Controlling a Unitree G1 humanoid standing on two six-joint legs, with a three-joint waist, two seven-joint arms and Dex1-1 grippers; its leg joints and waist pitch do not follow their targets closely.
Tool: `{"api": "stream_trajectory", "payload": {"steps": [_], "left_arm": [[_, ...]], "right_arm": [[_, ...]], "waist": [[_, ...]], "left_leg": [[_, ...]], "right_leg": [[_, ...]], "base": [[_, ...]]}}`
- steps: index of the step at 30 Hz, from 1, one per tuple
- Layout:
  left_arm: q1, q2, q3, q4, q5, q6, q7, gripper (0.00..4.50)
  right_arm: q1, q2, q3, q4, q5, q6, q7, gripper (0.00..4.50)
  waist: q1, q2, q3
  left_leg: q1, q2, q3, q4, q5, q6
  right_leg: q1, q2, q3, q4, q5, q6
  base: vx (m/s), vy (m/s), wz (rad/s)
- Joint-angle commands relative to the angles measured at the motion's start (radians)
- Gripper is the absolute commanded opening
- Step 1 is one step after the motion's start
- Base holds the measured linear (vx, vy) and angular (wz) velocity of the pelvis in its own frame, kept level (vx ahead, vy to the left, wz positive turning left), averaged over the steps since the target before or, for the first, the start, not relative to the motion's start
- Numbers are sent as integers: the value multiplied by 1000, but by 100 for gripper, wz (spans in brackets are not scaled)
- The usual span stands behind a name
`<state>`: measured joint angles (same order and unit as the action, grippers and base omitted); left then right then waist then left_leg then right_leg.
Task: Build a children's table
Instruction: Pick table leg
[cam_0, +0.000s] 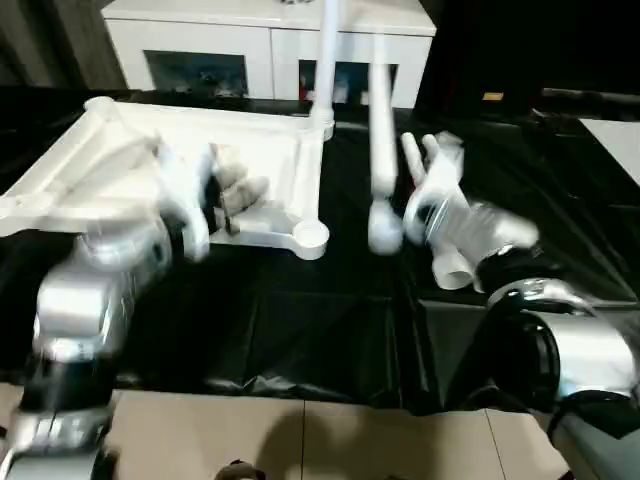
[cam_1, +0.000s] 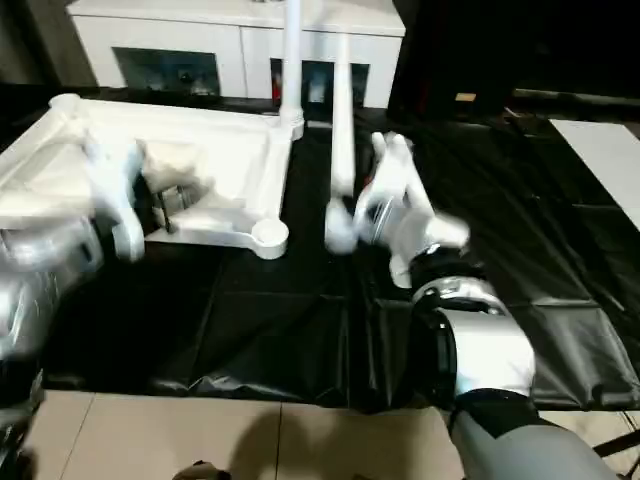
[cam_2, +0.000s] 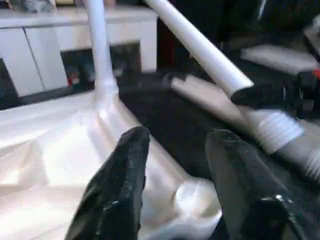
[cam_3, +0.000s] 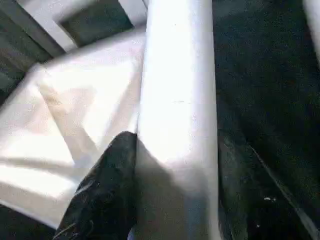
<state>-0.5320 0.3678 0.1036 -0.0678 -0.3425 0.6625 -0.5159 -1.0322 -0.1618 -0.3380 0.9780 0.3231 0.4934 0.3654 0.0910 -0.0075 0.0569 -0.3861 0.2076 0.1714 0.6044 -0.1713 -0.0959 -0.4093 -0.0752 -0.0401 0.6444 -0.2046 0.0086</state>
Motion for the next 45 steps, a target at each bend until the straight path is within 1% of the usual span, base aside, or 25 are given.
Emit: {"api": "stream_trajectory", "payload": {"steps": [1,2,3,4,6,8,9,13,14,15,17,19,21,22,23,27,28,30,31,35,40,42,43,44,45], "left_arm": [[-107,-114,35,48,-109,70,51,246],[-107,-114,35,48,-109,70,51,261],[-138,-143,44,66,-128,79,64,261],[-184,-179,51,92,-154,93,71,276],[-219,-209,61,110,-176,112,74,285],[-256,-249,79,129,-214,142,88,297],[-263,-260,79,132,-220,144,94,309],[-274,-300,92,122,-267,178,112,327],[-274,-300,92,122,-267,179,112,352],[-273,-302,91,118,-271,188,113,352],[-274,-306,92,114,-285,204,116,365],[-272,-307,92,106,-297,216,114,380],[-273,-310,98,105,-305,225,119,396],[-273,-311,100,103,-309,230,123,404],[-275,-317,108,93,-338,247,121,407],[-272,-318,107,95,-329,248,150,443],[-270,-320,116,113,-303,238,196,445],[-271,-322,126,119,-300,237,216,445],[-271,-322,135,122,-295,236,235,413],[-264,-318,156,123,-291,236,272,386],[-253,-297,144,111,-291,244,272,341],[-253,-296,143,111,-289,241,270,323],[-253,-292,144,115,-284,235,271,322],[-254,-289,144,119,-280,231,272,312],[-255,-288,145,123,-278,229,274,312]], "right_arm": [[173,-13,54,-349,121,100,226,191],[173,-13,54,-349,121,100,226,191],[223,-17,65,-436,161,119,290,191],[295,-30,74,-548,228,167,367,191],[347,-42,81,-625,276,208,415,190],[400,-53,85,-707,330,252,463,189],[414,-56,88,-734,353,270,478,189],[461,-56,119,-851,403,313,506,189],[461,-56,119,-853,404,313,506,189],[471,-55,127,-877,407,320,511,189],[485,-58,138,-908,410,330,518,189],[502,-69,164,-937,403,332,531,189],[509,-75,176,-951,401,335,530,189],[514,-79,185,-959,396,334,527,189],[518,-89,228,-970,340,300,497,189],[509,-85,280,-974,253,248,442,189],[497,-81,314,-968,200,212,412,189],[493,-84,334,-965,174,194,405,189],[488,-86,358,-957,142,174,388,189],[487,-89,431,-925,44,93,345,189],[464,-70,467,-867,-40,26,280,189],[462,-67,470,-856,-46,17,278,189],[456,-63,476,-832,-60,-3,268,189],[452,-60,479,-823,-65,-10,264,189],[447,-57,481,-814,-70,-18,260,189]], "waist": [[13,-10,-80],[21,-6,-80],[26,-5,-85],[27,-36,-85],[31,-28,-81],[35,-33,-77],[31,-34,-74],[29,-29,-69],[29,-29,-69],[30,-25,-69],[31,-27,-70],[32,-15,-73],[30,-17,-72],[29,-14,-72],[31,-10,-73],[28,-17,-70],[28,-20,-71],[27,-17,-70],[27,-16,-70],[25,-14,-71],[24,-6,-72],[24,-6,-71],[24,-4,-70],[26,7,-72],[22,-1,-71]], "left_leg": [[17,-2,13,-57,-83,23],[23,3,13,-56,-82,32],[22,9,8,-57,-73,37],[18,7,10,-60,-53,56],[17,8,8,-62,-63,61],[20,10,9,-61,-88,58],[13,7,8,-64,-93,51],[18,9,7,-67,-141,28],[18,9,6,-68,-143,23],[17,9,5,-68,-142,16],[17,9,4,-69,-139,10],[17,9,1,-69,-134,2],[17,9,1,-69,-136,-1],[16,8,1,-70,-141,-3],[16,9,-1,-69,-137,-10],[15,8,0,-70,-152,-19],[16,8,0,-70,-151,-18],[16,8,0,-71,-153,-23],[15,7,-1,-71,-151,-22],[16,7,-1,-70,-147,-27],[18,7,-2,-70,-153,-25],[19,7,-1,-71,-165,-28],[19,7,-1,-72,-174,-30],[20,7,-4,-71,-175,-34],[18,6,-3,-72,-178,-34]], "right_leg": [[67,-34,31,-58,114,-242],[65,-38,34,-58,129,-236],[65,-44,32,-55,139,-239],[68,-39,26,-58,150,-244],[67,-46,28,-59,102,-251],[65,-48,28,-64,61,-256],[69,-48,27,-66,19,-247],[60,-49,29,-82,-94,-219],[61,-50,28,-82,-102,-215],[59,-49,29,-82,-107,-210],[58,-47,28,-82,-99,-203],[59,-46,27,-79,-72,-203],[59,-45,27,-79,-51,-207],[60,-45,26,-80,-47,-208],[61,-46,26,-77,-36,-208],[61,-46,27,-82,-56,-204],[61,-47,27,-82,-64,-196],[60,-46,27,-83,-74,-189],[60,-46,28,-82,-79,-182],[59,-46,28,-81,-61,-178],[58,-43,27,-77,-23,-196],[57,-43,27,-77,-25,-202],[58,-42,28,-78,-25,-201],[58,-43,27,-75,-18,-203],[60,-41,26,-77,-12,-202]], "base": [[0,0,0],[0,0,0],[0,0,0],[0,0,0],[0,0,0],[0,0,0],[0,0,0],[0,0,0],[0,0,0],[0,0,0],[0,0,0],[0,0,0],[0,0,0],[0,0,0],[0,0,0],[0,0,0],[0,0,0],[0,0,0],[0,0,0],[0,0,0],[0,0,0],[0,0,0],[0,0,0],[0,0,0],[0,0,0]]}}
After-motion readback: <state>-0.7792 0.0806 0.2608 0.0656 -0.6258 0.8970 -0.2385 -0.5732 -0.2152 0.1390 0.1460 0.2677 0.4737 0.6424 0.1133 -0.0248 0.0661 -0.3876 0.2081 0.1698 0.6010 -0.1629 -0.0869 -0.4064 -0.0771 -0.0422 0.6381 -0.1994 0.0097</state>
